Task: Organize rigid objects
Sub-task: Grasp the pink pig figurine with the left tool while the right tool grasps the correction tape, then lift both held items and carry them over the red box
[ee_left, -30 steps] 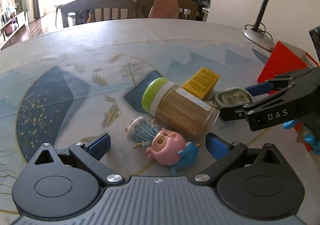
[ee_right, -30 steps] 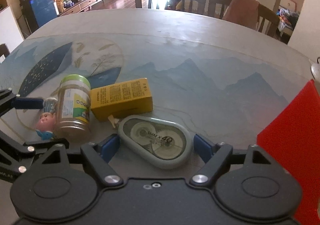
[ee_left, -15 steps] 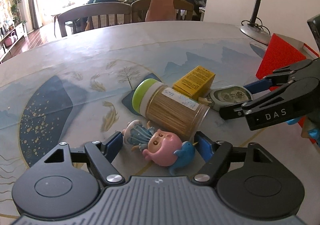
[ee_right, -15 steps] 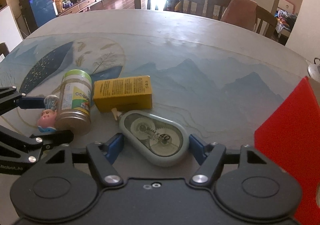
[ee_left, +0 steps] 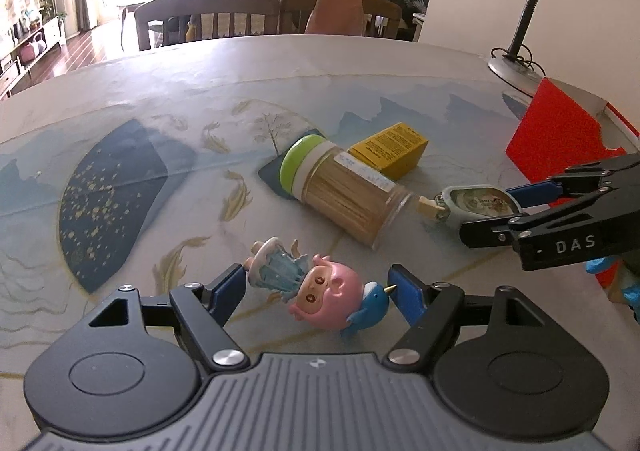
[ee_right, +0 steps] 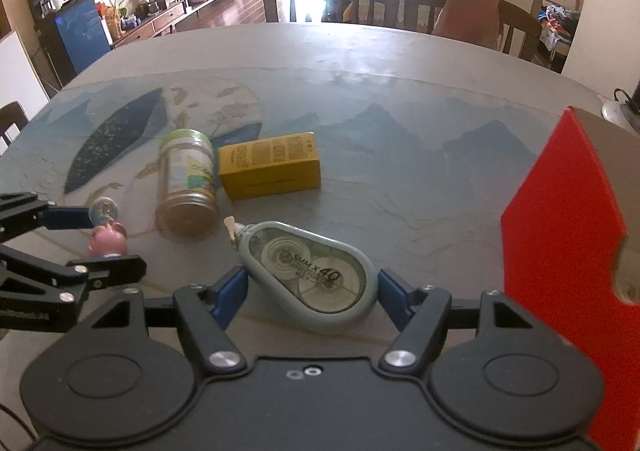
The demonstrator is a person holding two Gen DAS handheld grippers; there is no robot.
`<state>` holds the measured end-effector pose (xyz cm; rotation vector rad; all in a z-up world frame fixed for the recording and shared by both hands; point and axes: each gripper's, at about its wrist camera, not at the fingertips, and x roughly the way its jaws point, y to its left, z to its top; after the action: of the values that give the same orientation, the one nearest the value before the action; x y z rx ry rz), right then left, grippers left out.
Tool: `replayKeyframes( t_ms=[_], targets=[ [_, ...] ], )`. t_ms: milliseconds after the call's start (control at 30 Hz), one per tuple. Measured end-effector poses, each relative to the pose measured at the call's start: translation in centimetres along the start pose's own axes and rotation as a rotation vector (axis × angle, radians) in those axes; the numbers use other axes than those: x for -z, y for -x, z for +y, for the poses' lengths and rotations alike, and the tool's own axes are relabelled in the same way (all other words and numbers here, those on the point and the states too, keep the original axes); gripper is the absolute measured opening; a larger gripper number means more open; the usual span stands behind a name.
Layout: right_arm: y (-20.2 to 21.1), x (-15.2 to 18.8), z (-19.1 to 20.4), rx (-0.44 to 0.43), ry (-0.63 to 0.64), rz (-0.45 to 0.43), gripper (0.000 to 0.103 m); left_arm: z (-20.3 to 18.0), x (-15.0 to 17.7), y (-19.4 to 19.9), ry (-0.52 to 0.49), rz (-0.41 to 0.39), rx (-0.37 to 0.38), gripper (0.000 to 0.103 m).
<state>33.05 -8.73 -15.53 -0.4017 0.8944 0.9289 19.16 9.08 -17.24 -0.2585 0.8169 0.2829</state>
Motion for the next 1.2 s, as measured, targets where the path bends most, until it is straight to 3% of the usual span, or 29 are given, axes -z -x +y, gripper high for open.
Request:
replayKeyframes(
  t_ms=[100,133,567,1200],
  targets=[
    [1.4,0.3,0.3,-0.006,-0.013,-0.009,0.07,-0.4,0.2,0.7,-0.006,-0.001,-0.002,0.077],
    [1.8,0.4,0.4,-0.006,-0.016,-0.013,0.07,-0.5,0.3,1.1,-0.008,-0.002,0.0,0.072],
    [8.6,1.7,2.2,0.003,-0.056,-0.078,0.07,-2.0,0.9,5.5,-0.011,-0.028,0.014,0.072],
    [19.6,2.2,2.6,0.077,-0.129,-0.245,0.07,-6.9,-2.5,15.2,-0.097,-0.169,0.101,0.072]
  ],
)
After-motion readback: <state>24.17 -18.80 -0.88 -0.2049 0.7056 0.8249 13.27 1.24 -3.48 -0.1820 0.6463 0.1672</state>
